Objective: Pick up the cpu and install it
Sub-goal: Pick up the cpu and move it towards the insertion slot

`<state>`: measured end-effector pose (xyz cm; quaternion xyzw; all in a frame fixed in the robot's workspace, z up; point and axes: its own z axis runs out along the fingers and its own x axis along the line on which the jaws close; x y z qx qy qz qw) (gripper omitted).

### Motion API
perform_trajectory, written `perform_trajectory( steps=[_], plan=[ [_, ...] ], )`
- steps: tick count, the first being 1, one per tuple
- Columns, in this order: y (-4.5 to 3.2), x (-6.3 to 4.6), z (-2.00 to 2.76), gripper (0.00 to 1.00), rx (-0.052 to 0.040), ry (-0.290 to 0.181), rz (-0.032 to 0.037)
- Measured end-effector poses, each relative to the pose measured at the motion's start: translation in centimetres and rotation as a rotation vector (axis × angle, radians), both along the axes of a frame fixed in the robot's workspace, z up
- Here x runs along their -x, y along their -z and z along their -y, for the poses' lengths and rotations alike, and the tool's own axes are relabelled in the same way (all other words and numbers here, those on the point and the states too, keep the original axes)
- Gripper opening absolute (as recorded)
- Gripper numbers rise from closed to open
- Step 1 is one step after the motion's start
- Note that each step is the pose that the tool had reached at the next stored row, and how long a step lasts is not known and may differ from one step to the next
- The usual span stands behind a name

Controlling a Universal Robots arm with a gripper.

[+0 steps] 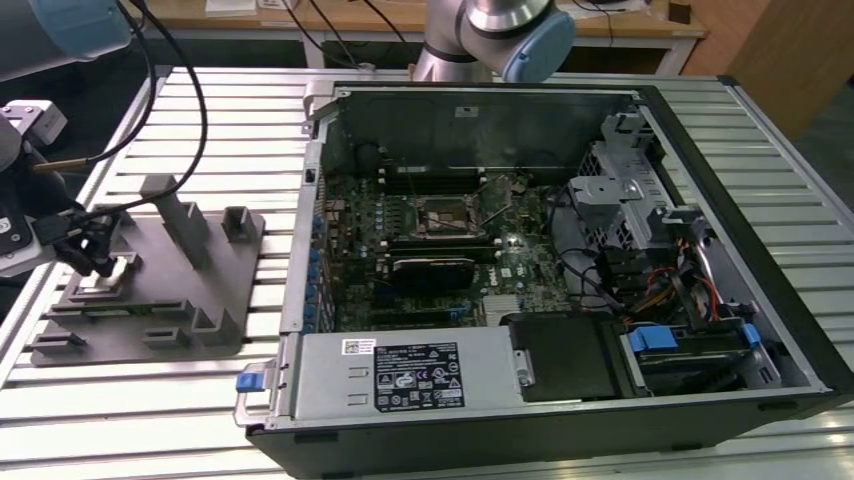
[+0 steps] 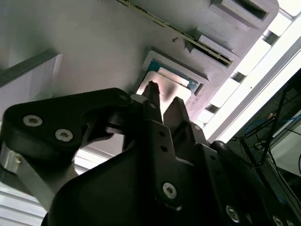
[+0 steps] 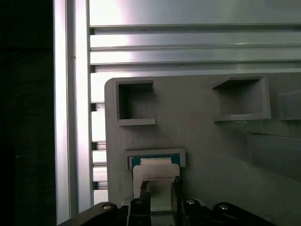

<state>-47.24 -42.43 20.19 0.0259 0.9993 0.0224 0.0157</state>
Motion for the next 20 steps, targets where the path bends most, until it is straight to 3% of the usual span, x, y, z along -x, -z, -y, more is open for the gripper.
perform_trajectory(
  steps=[8,20],
  plan=[
    [0.02,0.0,0.0,0.59,-0.0001,0.0,0.0],
    [0.48,0.0,-0.01,0.59,-0.0058,-0.006,0.0]
  ],
)
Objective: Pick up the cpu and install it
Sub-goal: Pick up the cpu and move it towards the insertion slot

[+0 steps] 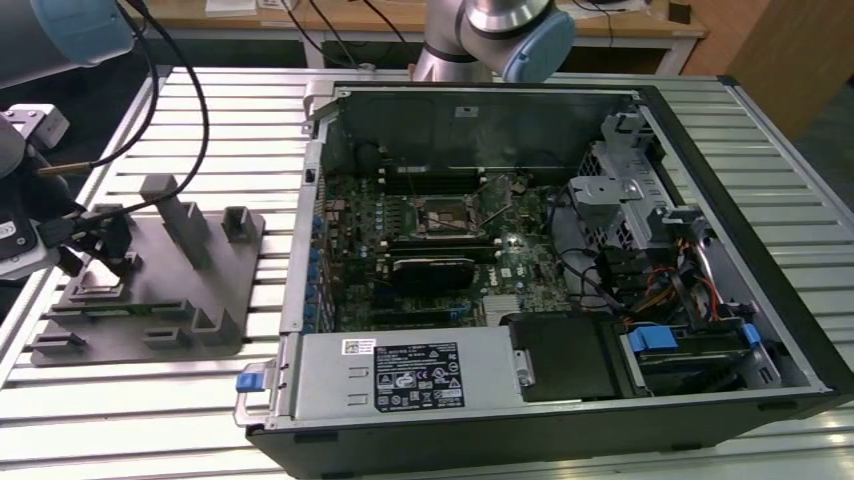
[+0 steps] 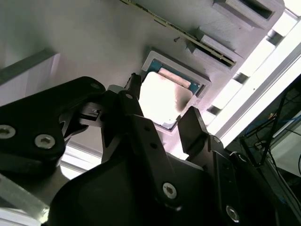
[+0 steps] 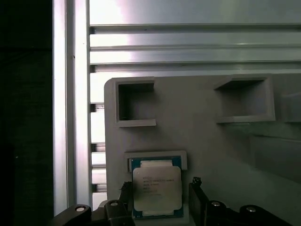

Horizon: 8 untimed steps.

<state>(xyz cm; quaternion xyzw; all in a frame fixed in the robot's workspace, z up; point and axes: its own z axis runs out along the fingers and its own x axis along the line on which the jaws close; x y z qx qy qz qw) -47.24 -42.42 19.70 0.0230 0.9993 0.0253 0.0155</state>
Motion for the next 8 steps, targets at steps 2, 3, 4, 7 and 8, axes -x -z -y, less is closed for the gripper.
perform_trajectory(
  steps=[2,3,4,7,8],
  plan=[
    [0.1,0.04,-0.02,0.59,-0.0001,0.0,0.0],
    [0.14,0.06,-0.04,0.59,-0.0002,0.0,0.0],
    [0.19,0.07,-0.05,0.59,-0.0002,0.0,0.0],
    [0.32,0.12,-0.09,0.59,-0.0016,-0.001,-0.0001],
    [0.38,0.13,-0.09,0.59,-0.0021,-0.001,0.0001]
  ],
)
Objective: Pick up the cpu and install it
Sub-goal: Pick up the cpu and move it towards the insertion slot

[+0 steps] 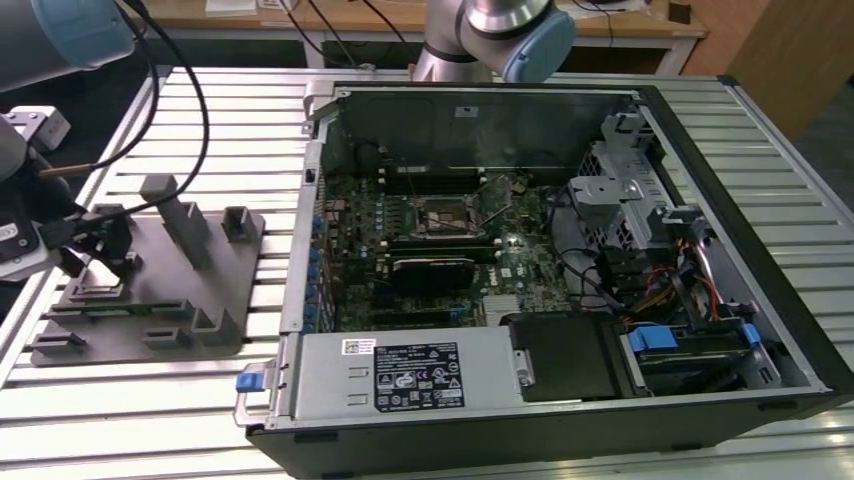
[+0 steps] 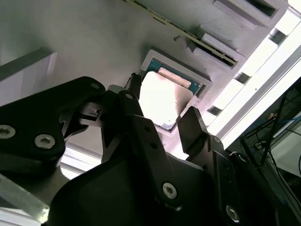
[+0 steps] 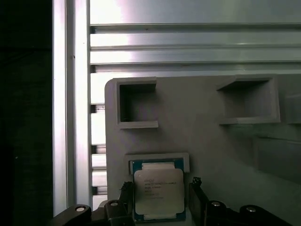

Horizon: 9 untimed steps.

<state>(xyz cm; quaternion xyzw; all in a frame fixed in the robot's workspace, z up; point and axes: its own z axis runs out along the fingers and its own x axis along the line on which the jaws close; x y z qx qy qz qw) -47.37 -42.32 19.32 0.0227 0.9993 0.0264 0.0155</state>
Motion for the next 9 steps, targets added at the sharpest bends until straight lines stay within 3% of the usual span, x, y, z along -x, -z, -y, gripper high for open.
perform_trajectory(
  steps=[9],
  plan=[
    [0.61,0.02,-0.01,0.59,-0.0009,-0.001,0.0]
  ],
)
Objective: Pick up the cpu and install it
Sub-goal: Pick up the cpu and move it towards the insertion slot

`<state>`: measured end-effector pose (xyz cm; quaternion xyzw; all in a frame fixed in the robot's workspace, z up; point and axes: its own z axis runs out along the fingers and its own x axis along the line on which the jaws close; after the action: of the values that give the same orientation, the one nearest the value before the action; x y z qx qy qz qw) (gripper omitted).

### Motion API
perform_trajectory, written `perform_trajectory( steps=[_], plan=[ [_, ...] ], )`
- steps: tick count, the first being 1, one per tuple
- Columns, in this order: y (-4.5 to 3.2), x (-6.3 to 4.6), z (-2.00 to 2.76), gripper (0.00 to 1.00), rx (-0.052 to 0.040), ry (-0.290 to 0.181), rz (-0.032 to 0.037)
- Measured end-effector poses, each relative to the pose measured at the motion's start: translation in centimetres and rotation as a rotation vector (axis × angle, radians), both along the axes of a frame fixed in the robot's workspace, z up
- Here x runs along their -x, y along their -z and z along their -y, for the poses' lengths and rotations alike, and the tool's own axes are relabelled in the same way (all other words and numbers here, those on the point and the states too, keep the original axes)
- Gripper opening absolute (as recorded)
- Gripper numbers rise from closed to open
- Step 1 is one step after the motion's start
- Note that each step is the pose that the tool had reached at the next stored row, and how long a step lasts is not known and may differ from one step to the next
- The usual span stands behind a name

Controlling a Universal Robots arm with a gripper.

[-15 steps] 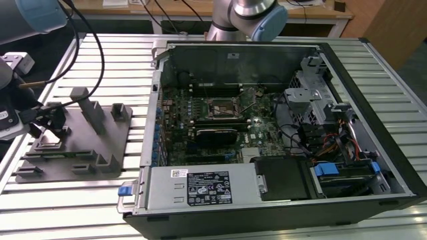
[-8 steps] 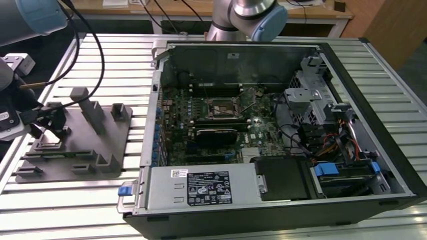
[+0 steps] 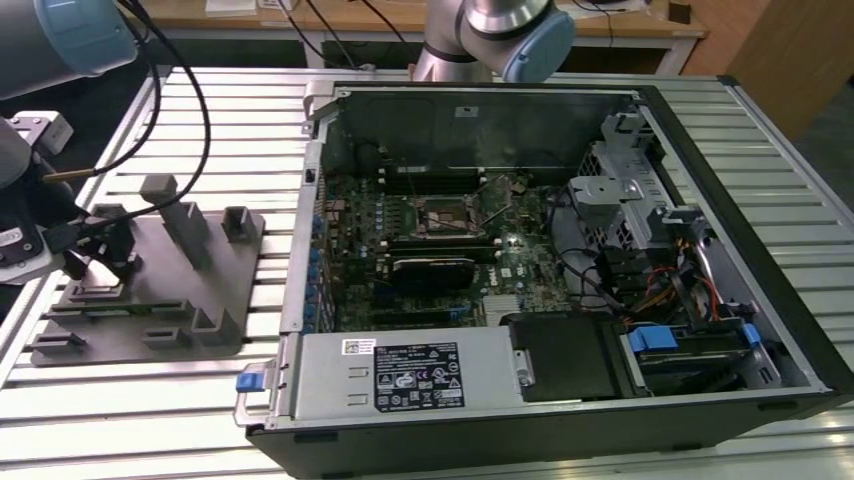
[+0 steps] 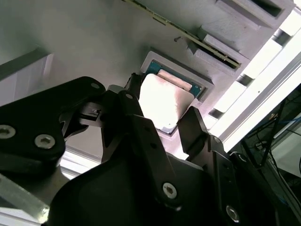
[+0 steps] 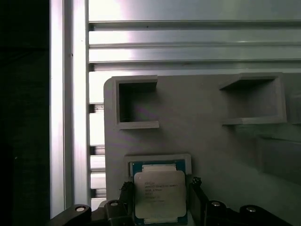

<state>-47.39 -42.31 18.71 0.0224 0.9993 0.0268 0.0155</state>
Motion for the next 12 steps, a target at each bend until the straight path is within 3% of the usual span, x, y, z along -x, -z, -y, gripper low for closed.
perform_trajectory(
  steps=[6,12],
  plan=[
    [0.29,0.0,0.0,0.59,-0.0015,-0.001,-0.0001],
    [0.38,-0.01,0.0,0.59,-0.0114,-0.001,0.0]
  ],
)
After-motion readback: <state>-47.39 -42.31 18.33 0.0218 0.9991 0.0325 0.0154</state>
